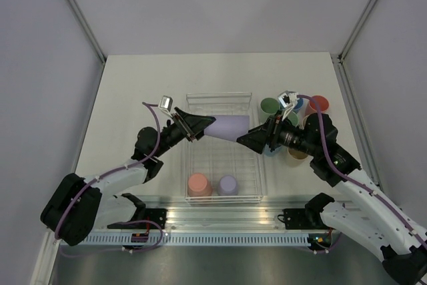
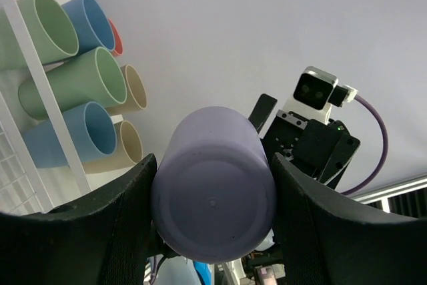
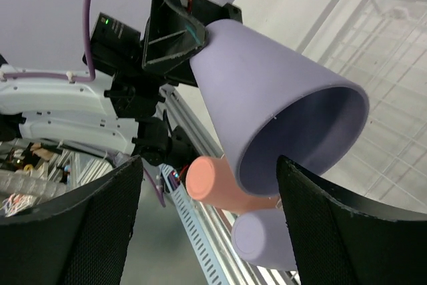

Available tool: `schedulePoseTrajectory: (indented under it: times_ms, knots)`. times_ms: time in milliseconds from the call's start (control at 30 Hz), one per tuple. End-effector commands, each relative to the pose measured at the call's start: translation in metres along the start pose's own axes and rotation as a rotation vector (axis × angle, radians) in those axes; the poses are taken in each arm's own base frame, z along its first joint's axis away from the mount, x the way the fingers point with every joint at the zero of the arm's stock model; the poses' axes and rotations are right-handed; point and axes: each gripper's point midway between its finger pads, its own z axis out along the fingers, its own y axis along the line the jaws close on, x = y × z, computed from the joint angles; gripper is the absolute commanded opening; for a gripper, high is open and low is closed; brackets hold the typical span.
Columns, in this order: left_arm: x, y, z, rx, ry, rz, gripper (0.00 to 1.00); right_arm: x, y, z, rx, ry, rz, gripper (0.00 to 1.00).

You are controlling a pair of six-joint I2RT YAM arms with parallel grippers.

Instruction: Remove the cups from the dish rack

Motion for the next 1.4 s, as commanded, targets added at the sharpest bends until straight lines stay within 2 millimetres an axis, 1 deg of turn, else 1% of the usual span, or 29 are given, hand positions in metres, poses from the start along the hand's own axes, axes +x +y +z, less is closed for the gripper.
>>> schedulePoseTrajectory:
  times_ms: [0, 200, 300, 333, 400, 433, 467, 500, 533, 633, 667, 700, 733, 800, 833, 867, 900, 933, 967, 1000, 1033, 1067, 1133, 1167, 1200, 1233, 1300, 1333, 1367]
  knots:
    - [0.007, -0.031, 0.008, 0.125, 0.043, -0.034, 0.02, 0.0, 0.02, 0.007, -0.145, 0.002, 0.001, 0.82]
    - [0.031, -0.043, 0.027, 0.198, 0.124, -0.062, 0.02, 0.0, 0.021, 0.013, -0.177, 0.008, 0.003, 0.61]
    - [0.034, -0.048, 0.028, 0.231, 0.135, -0.078, 0.02, 0.0, 0.018, 0.012, -0.161, 0.003, -0.005, 0.43]
    - [0.034, -0.045, 0.029, 0.226, 0.135, -0.084, 0.02, 0.0, 0.018, 0.012, -0.156, 0.001, -0.008, 0.3]
    - [0.035, -0.044, 0.028, 0.227, 0.134, -0.093, 0.02, -0.001, 0.014, 0.012, -0.138, 0.001, -0.012, 0.18]
    - [0.035, -0.045, 0.028, 0.231, 0.139, -0.094, 0.04, 0.0, 0.013, 0.012, -0.126, 0.005, -0.011, 0.08]
    - [0.036, -0.045, 0.028, 0.233, 0.142, -0.093, 0.13, -0.001, 0.011, 0.012, -0.113, -0.001, -0.013, 0.05]
    - [0.036, -0.045, 0.028, 0.235, 0.144, -0.092, 0.27, -0.001, 0.009, 0.012, -0.104, -0.003, -0.022, 0.03]
    - [0.036, -0.046, 0.027, 0.239, 0.144, -0.093, 0.58, -0.001, 0.007, 0.012, -0.088, 0.0, -0.021, 0.01]
    - [0.033, -0.042, 0.028, 0.22, 0.133, -0.096, 0.95, -0.004, -0.002, 0.008, -0.018, -0.007, -0.046, 0.01]
    - [0.033, -0.036, 0.028, 0.193, 0.132, -0.089, 1.0, -0.011, 0.0, 0.006, -0.002, -0.022, -0.065, 0.01]
    - [0.032, -0.031, 0.028, 0.17, 0.13, -0.084, 1.0, -0.018, -0.006, 0.004, 0.046, -0.047, -0.078, 0.01]
    - [0.031, -0.025, 0.028, 0.15, 0.124, -0.051, 1.0, -0.014, -0.017, 0.0, 0.11, -0.026, -0.089, 0.01]
    - [0.026, -0.004, 0.025, 0.05, 0.108, -0.038, 1.0, -0.029, -0.023, -0.008, 0.206, -0.056, -0.117, 0.01]
    - [0.025, 0.003, 0.024, 0.021, 0.105, -0.021, 1.0, -0.028, -0.047, -0.018, 0.352, -0.051, -0.113, 0.01]
    - [0.023, 0.02, 0.021, -0.054, 0.104, 0.006, 1.0, -0.045, -0.05, -0.028, 0.426, -0.089, -0.145, 0.01]
    - [0.021, 0.016, 0.02, -0.061, 0.104, 0.037, 1.0, -0.05, -0.059, -0.035, 0.503, -0.095, -0.158, 0.01]
    - [0.021, 0.02, 0.019, -0.095, 0.107, 0.06, 1.0, -0.059, -0.089, -0.061, 0.725, -0.134, -0.173, 0.01]
    - [0.02, 0.025, 0.018, -0.127, 0.116, 0.136, 1.0, -0.078, -0.091, -0.079, 0.823, -0.192, -0.177, 0.01]
    - [0.019, 0.03, 0.016, -0.213, 0.137, 0.158, 1.0, -0.083, -0.103, -0.092, 0.94, -0.202, -0.18, 0.01]
    - [0.017, 0.035, 0.016, -0.247, 0.155, 0.248, 1.0, -0.08, -0.118, -0.117, 1.097, -0.181, -0.188, 0.01]
    - [0.015, 0.034, 0.015, -0.272, 0.167, 0.287, 1.0, -0.104, -0.121, -0.149, 1.271, -0.307, -0.18, 0.01]
    - [0.012, 0.036, 0.012, -0.341, 0.223, 0.388, 1.0, -0.111, -0.13, -0.185, 1.494, -0.312, -0.181, 0.01]
    - [0.014, 0.036, 0.011, -0.359, 0.252, 0.416, 1.0, -0.115, -0.133, -0.198, 1.564, -0.332, -0.175, 0.01]
    - [0.014, 0.024, 0.014, -0.341, 0.283, 0.448, 1.0, -0.116, -0.139, -0.203, 1.603, -0.319, -0.159, 0.01]
    - [0.02, 0.036, 0.007, -0.383, 0.345, 0.482, 1.0, -0.119, -0.147, -0.219, 1.659, -0.345, -0.115, 0.01]
    - [0.024, 0.032, 0.005, -0.388, 0.399, 0.524, 1.0, -0.117, -0.157, -0.227, 1.66, -0.338, -0.063, 0.01]
    - [0.03, 0.04, -0.003, -0.415, 0.45, 0.561, 1.0, -0.113, -0.167, -0.241, 1.709, -0.348, -0.022, 0.01]
    - [0.035, 0.037, -0.002, -0.412, 0.48, 0.584, 1.0, -0.11, -0.172, -0.245, 1.724, -0.339, -0.006, 0.01]
